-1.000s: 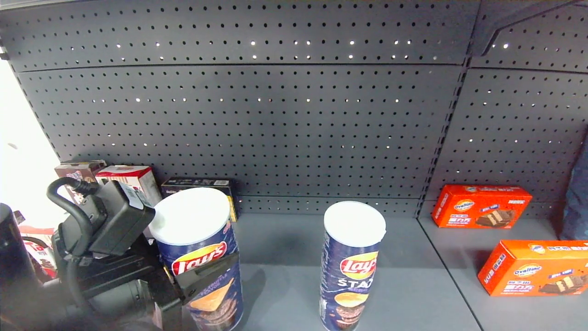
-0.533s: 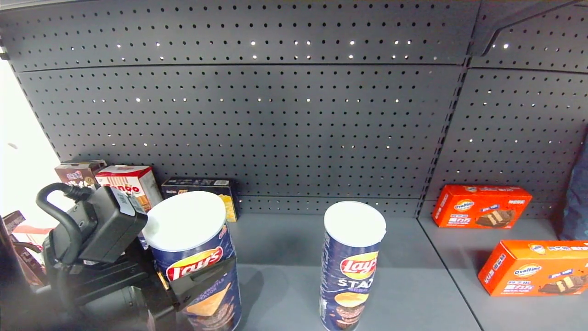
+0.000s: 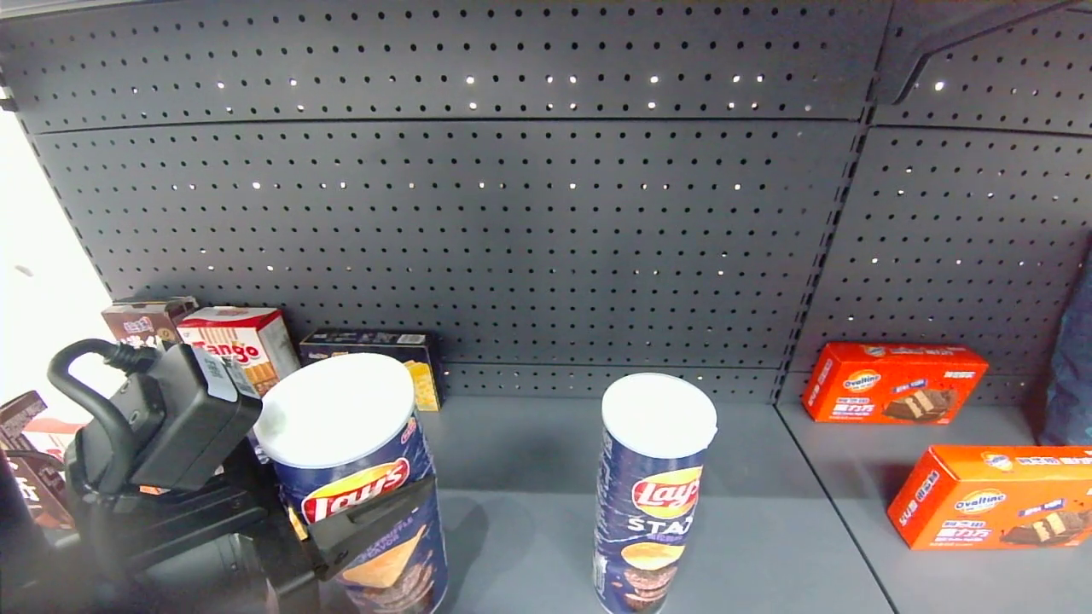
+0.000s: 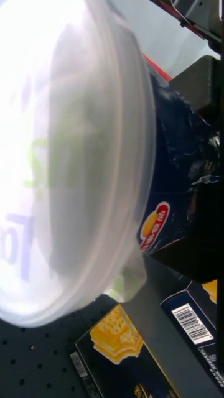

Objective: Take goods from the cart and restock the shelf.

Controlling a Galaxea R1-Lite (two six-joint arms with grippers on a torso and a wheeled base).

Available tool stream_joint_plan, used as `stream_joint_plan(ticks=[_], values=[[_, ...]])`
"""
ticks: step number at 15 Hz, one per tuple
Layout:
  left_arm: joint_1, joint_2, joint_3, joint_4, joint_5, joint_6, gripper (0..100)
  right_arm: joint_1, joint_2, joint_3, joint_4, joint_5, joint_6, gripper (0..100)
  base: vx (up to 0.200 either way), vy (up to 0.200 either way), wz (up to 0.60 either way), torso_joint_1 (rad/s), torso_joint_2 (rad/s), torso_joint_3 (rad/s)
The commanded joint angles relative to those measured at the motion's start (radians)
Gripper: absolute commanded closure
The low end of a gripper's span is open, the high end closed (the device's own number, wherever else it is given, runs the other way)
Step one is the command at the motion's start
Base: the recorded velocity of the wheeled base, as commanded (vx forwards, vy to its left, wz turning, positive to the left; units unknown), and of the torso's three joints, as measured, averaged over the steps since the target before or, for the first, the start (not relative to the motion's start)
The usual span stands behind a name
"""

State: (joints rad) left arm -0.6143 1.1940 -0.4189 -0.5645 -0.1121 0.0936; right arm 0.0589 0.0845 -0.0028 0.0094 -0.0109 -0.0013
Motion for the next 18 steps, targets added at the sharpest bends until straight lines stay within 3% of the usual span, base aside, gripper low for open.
stream_joint_plan(ticks=[1,2,3,11,13,15,18], values=[[0.002,-0.007,0.012,0.000,-0.001,0.000,100,-0.001,0.005,0.000,0.000,0.000,0.000,0,0.000,0.000,0.00,0.000,0.00,0.000],[0.002,-0.007,0.015,0.000,-0.001,0.001,100,-0.002,0.005,0.000,0.000,0.000,0.000,0,0.000,0.000,0.00,0.000,0.00,0.000],[-0.007,-0.005,0.012,0.000,-0.009,0.001,100,-0.082,-0.051,-0.002,0.001,-0.001,0.006,0,0.000,0.000,0.00,0.000,0.00,0.000],[-0.027,-0.004,0.020,0.001,-0.015,0.000,100,-0.057,-0.069,0.000,0.000,0.000,0.006,0,0.000,0.000,0.00,0.000,0.00,0.000],[-0.032,-0.002,-0.044,0.031,-0.014,0.000,100,-0.057,-0.069,0.000,0.000,0.000,0.006,0,0.000,0.000,0.00,0.000,0.00,0.000],[-0.019,0.018,-0.152,0.121,-0.017,-0.003,100,-0.057,-0.069,0.000,0.000,0.000,0.006,0,0.000,0.000,0.00,0.000,0.00,0.000],[0.030,0.101,-0.227,0.130,-0.024,-0.008,100,-0.057,-0.069,0.000,0.000,0.000,0.006,0,0.000,0.000,0.00,0.000,0.00,0.000]])
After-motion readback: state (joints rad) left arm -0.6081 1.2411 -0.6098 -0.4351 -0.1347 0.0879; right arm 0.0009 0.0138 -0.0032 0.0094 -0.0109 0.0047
